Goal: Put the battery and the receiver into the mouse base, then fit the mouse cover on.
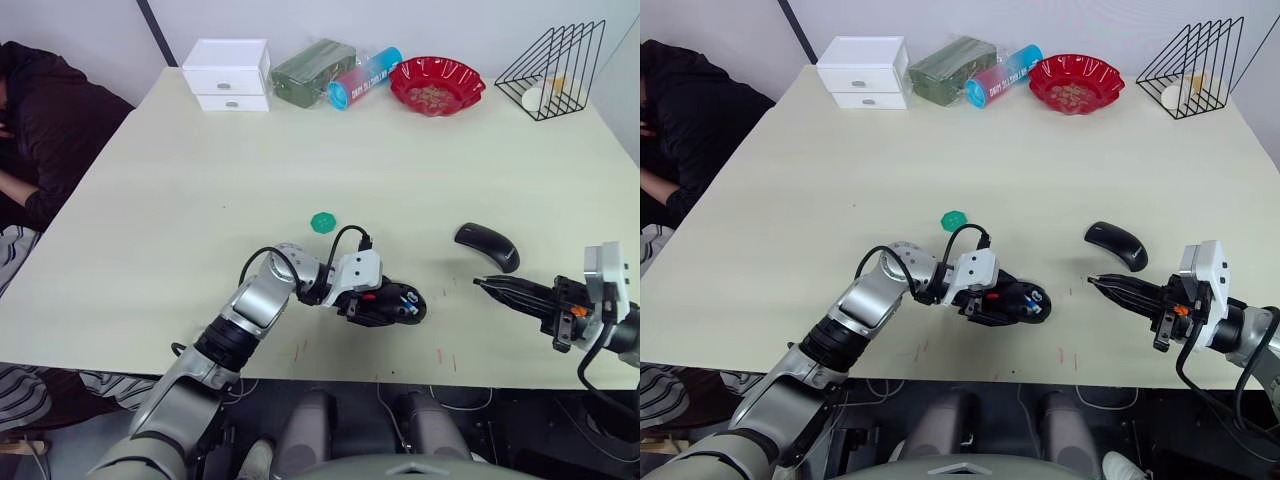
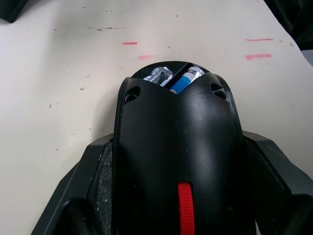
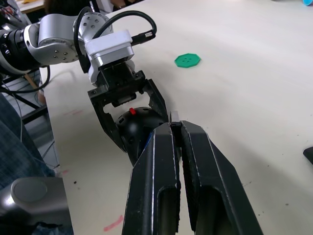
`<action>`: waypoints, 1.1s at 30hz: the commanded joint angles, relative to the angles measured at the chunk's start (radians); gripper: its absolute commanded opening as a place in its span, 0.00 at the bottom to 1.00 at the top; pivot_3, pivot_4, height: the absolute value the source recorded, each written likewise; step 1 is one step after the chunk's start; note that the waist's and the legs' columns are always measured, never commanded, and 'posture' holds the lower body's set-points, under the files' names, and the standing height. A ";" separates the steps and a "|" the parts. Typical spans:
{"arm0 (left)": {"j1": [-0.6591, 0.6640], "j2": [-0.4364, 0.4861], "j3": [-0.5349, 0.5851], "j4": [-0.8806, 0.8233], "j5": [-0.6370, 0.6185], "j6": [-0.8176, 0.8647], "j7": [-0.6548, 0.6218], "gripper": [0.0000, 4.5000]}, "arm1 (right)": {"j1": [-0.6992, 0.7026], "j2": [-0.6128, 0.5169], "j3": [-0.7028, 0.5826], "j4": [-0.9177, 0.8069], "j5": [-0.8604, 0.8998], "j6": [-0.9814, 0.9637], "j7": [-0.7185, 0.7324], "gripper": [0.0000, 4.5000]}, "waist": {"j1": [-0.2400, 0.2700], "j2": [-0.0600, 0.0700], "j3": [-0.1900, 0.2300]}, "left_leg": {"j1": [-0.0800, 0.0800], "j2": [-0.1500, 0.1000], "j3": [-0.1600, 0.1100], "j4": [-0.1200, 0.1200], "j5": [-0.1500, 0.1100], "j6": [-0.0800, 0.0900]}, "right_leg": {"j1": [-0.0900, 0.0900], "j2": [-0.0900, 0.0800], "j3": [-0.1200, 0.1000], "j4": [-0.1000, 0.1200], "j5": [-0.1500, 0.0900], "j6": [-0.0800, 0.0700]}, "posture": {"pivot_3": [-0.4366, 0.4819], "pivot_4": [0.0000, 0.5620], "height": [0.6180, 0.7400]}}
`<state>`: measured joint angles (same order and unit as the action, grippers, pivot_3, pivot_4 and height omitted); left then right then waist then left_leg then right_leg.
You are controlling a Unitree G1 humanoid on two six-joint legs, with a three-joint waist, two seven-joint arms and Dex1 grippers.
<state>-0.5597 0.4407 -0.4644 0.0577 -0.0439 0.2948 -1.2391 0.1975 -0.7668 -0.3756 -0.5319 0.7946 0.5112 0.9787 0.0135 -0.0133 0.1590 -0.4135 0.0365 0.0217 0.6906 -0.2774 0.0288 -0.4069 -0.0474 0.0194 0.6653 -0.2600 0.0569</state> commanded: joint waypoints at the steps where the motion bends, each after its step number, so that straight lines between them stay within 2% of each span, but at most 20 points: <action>1: -0.003 -0.001 0.009 -0.031 -0.006 -0.001 0.016 0.65 | -0.028 -0.021 0.009 -0.039 -0.006 0.016 -0.034 0.00 | 0.000 0.000 0.000 | 0.000 0.000 0.000 0.000 0.000 0.000 | 0.000 0.000 0.000 0.000 0.000 0.000 | 0.48 0.27 1.00; 9: -0.012 -0.014 0.019 -0.076 0.009 0.116 0.105 0.65 | -0.182 -0.155 0.146 -0.063 -0.053 0.185 -0.122 0.00 | -0.001 0.000 0.000 | 0.000 0.000 0.000 0.001 0.000 0.000 | 0.000 0.000 0.000 0.001 0.000 0.000 | 0.48 0.27 1.00; 18: 0.006 -0.032 0.011 -0.134 0.001 0.216 0.178 0.65 | -0.511 -0.301 0.382 -0.057 -0.078 0.451 -0.119 0.00 | 0.000 0.000 0.000 | -0.001 0.000 -0.001 0.002 0.000 0.000 | 0.000 0.000 0.000 0.001 0.000 0.000 | 0.48 0.27 1.00; 20: 0.006 -0.035 0.000 -0.131 0.009 0.212 0.183 0.65 | -0.635 -0.311 0.468 -0.037 -0.083 0.564 -0.118 0.00 | -0.001 0.001 0.000 | -0.001 0.000 0.000 0.003 0.000 0.000 | 0.000 0.000 0.000 0.001 0.000 0.000 | 0.48 0.27 1.00; 23: 0.005 -0.045 -0.012 -0.129 0.009 0.215 0.188 0.65 | -0.843 -0.262 0.602 0.020 -0.107 0.728 -0.148 0.00 | -0.008 0.001 0.000 | -0.001 0.000 0.000 0.004 0.000 0.000 | -0.001 0.000 0.001 0.002 0.000 0.000 | 0.48 0.27 1.00; 26: -0.011 -0.056 -0.026 -0.113 0.017 0.201 0.190 0.65 | -0.975 -0.202 0.668 0.058 -0.091 0.902 -0.176 0.00 | -0.006 0.001 0.000 | -0.001 0.000 -0.001 0.004 0.000 0.000 | -0.001 0.000 0.000 0.003 0.000 0.000 | 0.48 0.27 1.00; 30: -0.029 -0.073 -0.037 -0.089 0.022 0.191 0.191 0.65 | -1.075 -0.131 0.713 0.095 -0.084 1.058 -0.208 0.00 | 0.004 0.001 0.000 | -0.003 0.000 -0.001 0.004 0.000 0.000 | -0.002 -0.001 -0.001 0.002 0.000 0.000 | 0.48 0.27 1.00; 33: -0.036 -0.078 -0.040 -0.067 0.026 0.176 0.190 0.65 | -1.143 -0.126 0.782 0.120 -0.065 1.101 -0.222 0.00 | 0.000 0.002 0.000 | -0.003 -0.001 0.000 0.005 0.000 0.000 | -0.002 -0.002 0.000 0.004 0.000 0.000 | 0.48 0.27 1.00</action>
<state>-0.5833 0.3712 -0.4935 -0.0040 -0.0195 0.4916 -1.0465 -0.9080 -0.8834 0.3906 -0.4145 0.7170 1.5939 0.7639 0.0135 -0.0118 0.1589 -0.4165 0.0360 0.0215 0.6953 -0.2776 0.0290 -0.4092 -0.0488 0.0191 0.6694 -0.2599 0.0567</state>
